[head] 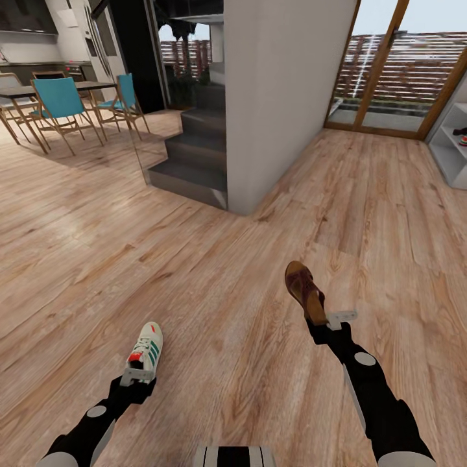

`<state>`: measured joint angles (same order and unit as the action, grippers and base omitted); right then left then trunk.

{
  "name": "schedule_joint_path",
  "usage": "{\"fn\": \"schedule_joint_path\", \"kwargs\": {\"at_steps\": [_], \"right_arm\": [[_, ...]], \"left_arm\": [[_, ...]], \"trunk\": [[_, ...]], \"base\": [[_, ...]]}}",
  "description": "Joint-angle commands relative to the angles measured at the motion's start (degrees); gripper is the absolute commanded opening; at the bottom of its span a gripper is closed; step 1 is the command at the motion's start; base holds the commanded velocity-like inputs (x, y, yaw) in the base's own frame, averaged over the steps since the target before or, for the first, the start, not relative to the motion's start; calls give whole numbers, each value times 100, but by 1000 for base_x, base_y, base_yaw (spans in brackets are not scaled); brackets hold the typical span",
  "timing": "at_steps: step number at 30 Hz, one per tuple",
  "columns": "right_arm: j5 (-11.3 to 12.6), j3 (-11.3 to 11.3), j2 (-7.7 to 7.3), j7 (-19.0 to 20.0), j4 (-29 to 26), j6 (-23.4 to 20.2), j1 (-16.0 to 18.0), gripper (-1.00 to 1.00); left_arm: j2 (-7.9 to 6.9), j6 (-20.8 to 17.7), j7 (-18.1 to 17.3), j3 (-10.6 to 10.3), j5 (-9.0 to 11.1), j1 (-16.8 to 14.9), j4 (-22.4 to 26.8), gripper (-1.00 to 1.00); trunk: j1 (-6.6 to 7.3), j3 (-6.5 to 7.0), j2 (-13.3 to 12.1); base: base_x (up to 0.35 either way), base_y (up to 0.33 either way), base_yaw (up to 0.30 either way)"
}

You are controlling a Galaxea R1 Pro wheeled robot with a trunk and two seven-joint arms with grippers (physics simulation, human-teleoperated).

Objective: Pick up the two gym shoes and the two sandals from the corridor floor and place them onto the hallstand (shoe rack) in the corridor, making sure they are on the rack and not on the floor. Arrange them so the two gym shoes are next to each other and the two sandals are next to each other.

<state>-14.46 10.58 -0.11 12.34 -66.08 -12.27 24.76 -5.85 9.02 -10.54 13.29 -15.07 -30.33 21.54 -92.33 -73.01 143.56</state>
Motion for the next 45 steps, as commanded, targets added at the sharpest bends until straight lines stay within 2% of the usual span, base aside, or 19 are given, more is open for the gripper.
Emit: {"fn": "schedule_joint_path", "kwargs": {"at_steps": [1, 12, 14, 19, 24, 38, 40, 45], "right_arm": [[-57, 13, 3, 49, -10, -23, 2, -100], [-60, 14, 3, 49, -18, -21, 2, -100], [-60, 14, 3, 49, -19, -21, 2, -100], [-59, 14, 3, 49, -19, -21, 2, -100], [-57, 14, 3, 49, -24, -21, 2, -100], [-58, 14, 3, 49, -19, -21, 2, -100], [-61, 14, 3, 49, -19, -21, 2, -100], [-65, 16, 3, 49, -19, -21, 2, -100]], "left_arm": [[4, 25, -35, 50, -55, -5, -3, 100], [-3, 41, 39, 83, -24, -8, -1, 100], [-1, 74, 45, 125, -20, -8, -1, 100], [9, 230, 48, 394, 15, -8, -11, 100], [26, 315, 44, 525, 27, -8, -17, 100], [31, 364, 51, 570, 44, -10, -51, 100], [38, 532, 52, 570, 57, -9, -71, 100], [44, 649, 52, 570, 64, -8, -78, 100]], "trunk": [[1, -6, 2], [1, -66, 2], [1, -78, 2], [1, -93, 2], [1, -97, 2], [-35, -499, 20], [-40, -561, 23], [-53, -717, 30]], "base": [[0, 0, 61], [0, 0, 162], [0, 0, 179], [0, 0, 87], [0, 0, 22], [0, 0, 1], [0, 0, 0], [0, 0, 0]]}}
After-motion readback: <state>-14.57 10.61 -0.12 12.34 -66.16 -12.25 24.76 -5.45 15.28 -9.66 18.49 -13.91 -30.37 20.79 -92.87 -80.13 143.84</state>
